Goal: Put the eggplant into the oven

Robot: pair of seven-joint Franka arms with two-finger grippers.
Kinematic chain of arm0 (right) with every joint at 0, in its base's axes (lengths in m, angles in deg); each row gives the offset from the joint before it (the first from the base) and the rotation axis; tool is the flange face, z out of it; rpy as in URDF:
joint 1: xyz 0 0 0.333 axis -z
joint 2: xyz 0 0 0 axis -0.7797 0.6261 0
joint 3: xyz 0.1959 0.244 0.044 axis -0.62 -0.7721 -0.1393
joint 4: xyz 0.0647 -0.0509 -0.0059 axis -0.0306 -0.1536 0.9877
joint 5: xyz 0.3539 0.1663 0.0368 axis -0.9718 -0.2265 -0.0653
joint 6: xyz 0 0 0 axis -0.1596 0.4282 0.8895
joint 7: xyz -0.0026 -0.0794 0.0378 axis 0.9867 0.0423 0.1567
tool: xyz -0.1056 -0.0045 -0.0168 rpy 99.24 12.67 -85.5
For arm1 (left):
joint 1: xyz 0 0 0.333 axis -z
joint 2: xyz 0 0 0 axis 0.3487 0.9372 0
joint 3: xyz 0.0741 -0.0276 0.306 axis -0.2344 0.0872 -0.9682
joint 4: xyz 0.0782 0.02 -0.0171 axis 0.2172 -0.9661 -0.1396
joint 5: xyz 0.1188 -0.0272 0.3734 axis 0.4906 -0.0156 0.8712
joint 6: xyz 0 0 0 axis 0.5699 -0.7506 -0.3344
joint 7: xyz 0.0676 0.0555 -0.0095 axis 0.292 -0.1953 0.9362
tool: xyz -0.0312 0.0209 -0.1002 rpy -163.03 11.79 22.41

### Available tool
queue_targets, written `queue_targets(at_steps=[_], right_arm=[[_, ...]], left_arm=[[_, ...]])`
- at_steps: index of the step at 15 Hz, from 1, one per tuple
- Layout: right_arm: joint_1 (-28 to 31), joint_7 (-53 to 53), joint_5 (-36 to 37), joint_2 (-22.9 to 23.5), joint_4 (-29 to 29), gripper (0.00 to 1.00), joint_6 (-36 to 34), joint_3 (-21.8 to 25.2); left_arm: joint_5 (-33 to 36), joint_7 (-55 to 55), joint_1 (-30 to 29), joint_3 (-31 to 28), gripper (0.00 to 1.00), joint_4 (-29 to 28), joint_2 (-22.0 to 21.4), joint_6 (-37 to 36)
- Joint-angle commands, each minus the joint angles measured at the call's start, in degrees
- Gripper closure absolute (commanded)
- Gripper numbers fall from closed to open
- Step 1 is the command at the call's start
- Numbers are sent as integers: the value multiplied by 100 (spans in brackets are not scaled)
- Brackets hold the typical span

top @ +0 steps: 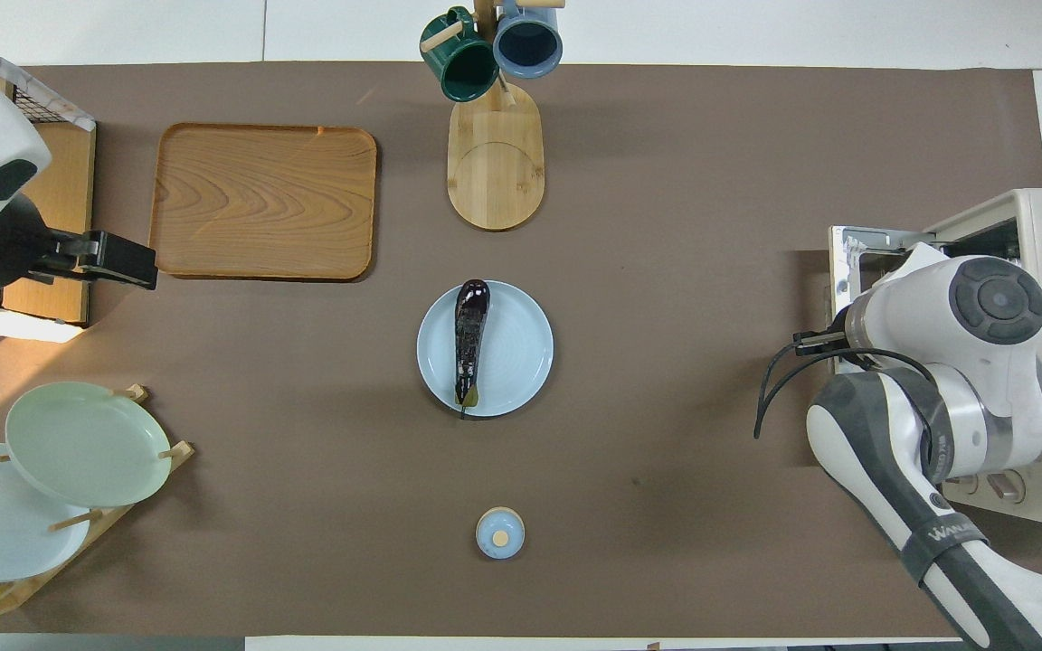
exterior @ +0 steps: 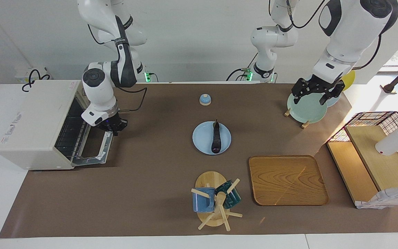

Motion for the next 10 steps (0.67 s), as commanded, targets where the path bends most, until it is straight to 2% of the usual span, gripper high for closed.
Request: queue_targets(at_steps=[1, 4, 7, 10], right_arm=[[-34, 70, 182, 19, -204, 100, 204, 120], [-228, 17, -213, 185, -205, 100, 336, 120], [-228, 17, -266, 221, -170, 100, 267, 120], [-534, 35, -862, 230, 23, 100, 117, -29]], left_arm=[[122, -46, 25, 23, 0, -602, -401, 135], [79, -10, 51, -20, 0, -383, -304, 31], [52, -10, 157, -135, 0, 214, -76, -583], [0, -80, 148, -196, 0, 102, -110, -656]])
